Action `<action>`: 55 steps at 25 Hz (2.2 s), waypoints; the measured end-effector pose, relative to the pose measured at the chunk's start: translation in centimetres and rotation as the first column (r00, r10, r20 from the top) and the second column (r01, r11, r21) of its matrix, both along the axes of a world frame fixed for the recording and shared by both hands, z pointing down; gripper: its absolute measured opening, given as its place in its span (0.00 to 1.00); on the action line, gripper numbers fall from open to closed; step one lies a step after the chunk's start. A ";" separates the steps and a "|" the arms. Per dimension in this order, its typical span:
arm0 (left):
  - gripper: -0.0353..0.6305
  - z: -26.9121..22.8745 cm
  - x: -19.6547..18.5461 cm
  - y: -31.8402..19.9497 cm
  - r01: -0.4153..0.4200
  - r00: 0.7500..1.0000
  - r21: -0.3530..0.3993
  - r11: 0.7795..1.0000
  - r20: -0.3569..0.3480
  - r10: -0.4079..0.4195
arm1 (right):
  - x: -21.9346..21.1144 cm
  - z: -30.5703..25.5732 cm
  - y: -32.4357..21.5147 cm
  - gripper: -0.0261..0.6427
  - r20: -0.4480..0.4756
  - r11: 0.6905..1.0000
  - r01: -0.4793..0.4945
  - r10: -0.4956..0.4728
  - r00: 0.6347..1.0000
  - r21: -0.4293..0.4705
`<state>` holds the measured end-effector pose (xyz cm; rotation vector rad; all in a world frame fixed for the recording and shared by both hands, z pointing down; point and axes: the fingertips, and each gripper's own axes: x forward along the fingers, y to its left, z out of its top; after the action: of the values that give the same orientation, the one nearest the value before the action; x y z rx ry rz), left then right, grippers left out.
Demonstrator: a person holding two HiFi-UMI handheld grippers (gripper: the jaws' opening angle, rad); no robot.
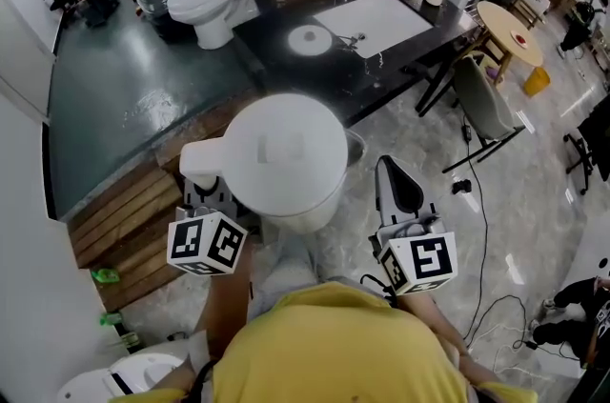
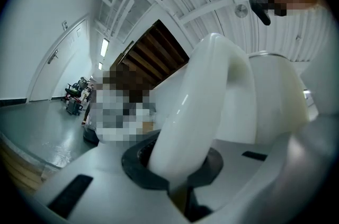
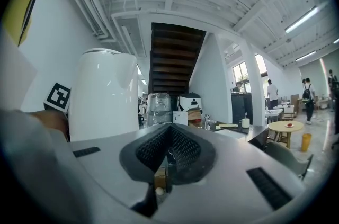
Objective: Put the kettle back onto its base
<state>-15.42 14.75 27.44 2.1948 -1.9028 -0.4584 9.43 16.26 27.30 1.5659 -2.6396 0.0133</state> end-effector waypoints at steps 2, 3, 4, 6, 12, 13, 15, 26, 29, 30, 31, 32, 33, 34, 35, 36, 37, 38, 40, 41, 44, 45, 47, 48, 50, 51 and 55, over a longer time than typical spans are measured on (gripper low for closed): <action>0.09 0.1 0.0 -1.0 -0.004 1.000 0.001 1.000 -0.002 0.004 | 0.1 0.1 -0.9 0.06 -0.002 1.000 -0.004 0.004 1.000 -0.003; 0.09 0.1 0.1 -1.6 -0.004 1.000 0.001 1.000 -0.003 0.004 | 0.1 0.2 -1.4 0.06 -0.004 1.000 -0.004 0.004 1.000 -0.005; 0.09 0.2 0.1 -2.1 -0.004 1.000 0.001 1.000 -0.003 0.004 | 0.1 0.3 -1.9 0.06 -0.005 1.000 -0.004 0.004 1.000 -0.006; 0.09 0.4 0.1 -3.1 -0.004 1.000 -0.004 1.000 -0.003 0.004 | 0.1 0.4 -2.6 0.06 -0.008 1.000 -0.003 0.003 1.000 -0.007; 0.09 0.6 0.0 -6.1 -0.012 1.000 -0.012 1.000 -0.005 0.012 | 0.0 0.7 -5.7 0.06 -0.006 1.000 -0.011 0.011 1.000 -0.016; 0.09 0.6 0.0 -6.8 -0.016 1.000 -0.012 1.000 -0.004 0.016 | -0.1 0.6 -6.3 0.06 -0.005 1.000 -0.011 0.011 1.000 -0.014; 0.09 0.5 0.0 -8.2 -0.023 1.000 -0.010 1.000 -0.002 0.023 | -0.2 0.4 -7.6 0.06 -0.004 1.000 -0.014 0.013 1.000 -0.009; 0.09 0.1 -0.3 -17.0 -0.074 0.997 -0.011 0.997 -0.001 0.074 | -0.6 0.4 -15.6 0.06 0.007 0.997 -0.074 0.074 0.997 -0.018; 0.09 -0.1 -0.4 -19.5 -0.096 0.995 -0.008 0.995 0.002 0.096 | -1.0 0.3 -17.9 0.06 0.016 0.996 -0.090 0.091 0.996 -0.015; 0.09 -0.2 -0.5 -20.4 -0.102 0.995 -0.006 0.995 0.002 0.102 | -1.2 0.2 -18.7 0.06 0.018 0.995 -0.095 0.095 0.995 -0.012; 0.09 -0.3 -0.6 -21.3 -0.109 0.994 -0.003 0.994 0.002 0.109 | -1.4 0.1 -19.4 0.06 0.021 0.995 -0.101 0.101 0.995 -0.010; 0.09 -0.5 -0.7 -22.2 -0.117 0.993 0.001 0.993 0.003 0.117 | -1.6 0.1 -20.2 0.06 0.023 0.994 -0.107 0.107 0.994 -0.008; 0.09 -0.6 -0.7 -23.1 -0.127 0.992 0.005 0.992 0.005 0.127 | -1.8 0.0 -21.0 0.06 0.025 0.994 -0.113 0.113 0.993 -0.006; 0.09 -0.8 -0.7 -24.0 -0.138 0.990 0.010 0.990 0.007 0.138 | -2.0 0.1 -21.7 0.06 0.028 0.993 -0.120 0.120 0.992 -0.004; 0.09 -0.8 -0.7 -24.8 -0.149 0.989 0.013 0.989 0.009 0.149 | -2.2 0.1 -22.4 0.06 0.031 0.992 -0.126 0.126 0.992 -0.003; 0.09 -0.9 -0.7 -25.6 -0.159 0.987 0.016 0.987 0.011 0.159 | -2.5 0.2 -23.1 0.06 0.033 0.991 -0.132 0.132 0.991 -0.002; 0.09 -0.9 -0.7 -26.4 -0.169 0.986 0.019 0.985 0.012 0.169 | -2.7 0.3 -23.7 0.06 0.035 0.991 -0.136 0.136 0.990 0.000; 0.09 -0.8 -0.7 -27.2 -0.178 0.984 0.021 0.984 0.013 0.177 | -2.9 0.4 -24.4 0.06 0.036 0.990 -0.141 0.141 0.989 0.001; 0.09 -0.7 -0.7 -28.5 -0.191 0.982 0.023 0.981 0.010 0.191 | -3.2 0.5 -25.4 0.06 0.035 0.989 -0.149 0.149 0.988 0.000; 0.09 -0.7 -0.7 -29.1 -0.196 0.981 0.023 0.980 0.008 0.195 | -3.3 0.5 -25.8 0.06 0.032 0.988 -0.152 0.152 0.988 -0.003; 0.09 -0.5 -0.8 -30.9 -0.199 0.980 0.024 0.980 0.000 0.199 | -3.4 0.6 -27.1 0.06 0.022 0.988 -0.157 0.157 0.987 -0.006; 0.09 -0.4 -0.8 -31.3 -0.197 0.980 0.024 0.980 -0.003 0.197 | -3.4 0.6 -27.4 0.06 0.017 0.987 -0.158 0.158 0.987 -0.007; 0.09 -0.2 -0.9 -32.2 -0.191 0.982 0.024 0.981 -0.008 0.191 | -3.2 0.7 -28.1 0.06 0.011 0.988 -0.155 0.155 0.988 -0.009; 0.09 -0.2 -0.8 -32.6 -0.187 0.982 0.025 0.982 -0.010 0.187 | -3.1 0.7 -28.4 0.06 0.008 0.988 -0.151 0.151 0.988 -0.010; 0.09 -0.4 -0.8 -33.5 -0.180 0.984 0.029 0.983 -0.009 0.180 | -3.1 0.7 -29.2 0.06 0.005 0.990 -0.140 0.140 0.990 -0.013; 0.09 -0.5 -0.8 -34.0 -0.175 0.984 0.029 0.984 -0.008 0.176 | -3.1 0.6 -29.7 0.06 0.004 0.991 -0.134 0.134 0.991 -0.016; 0.09 -0.6 -0.8 -35.9 -0.158 0.988 0.017 0.987 0.001 0.158 | -3.2 0.2 -31.8 0.06 0.003 0.994 -0.110 0.110 0.994 -0.023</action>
<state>-16.18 -21.14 26.80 2.3330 -1.7136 -0.4490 6.23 -15.49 27.52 1.7034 -2.5432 0.0528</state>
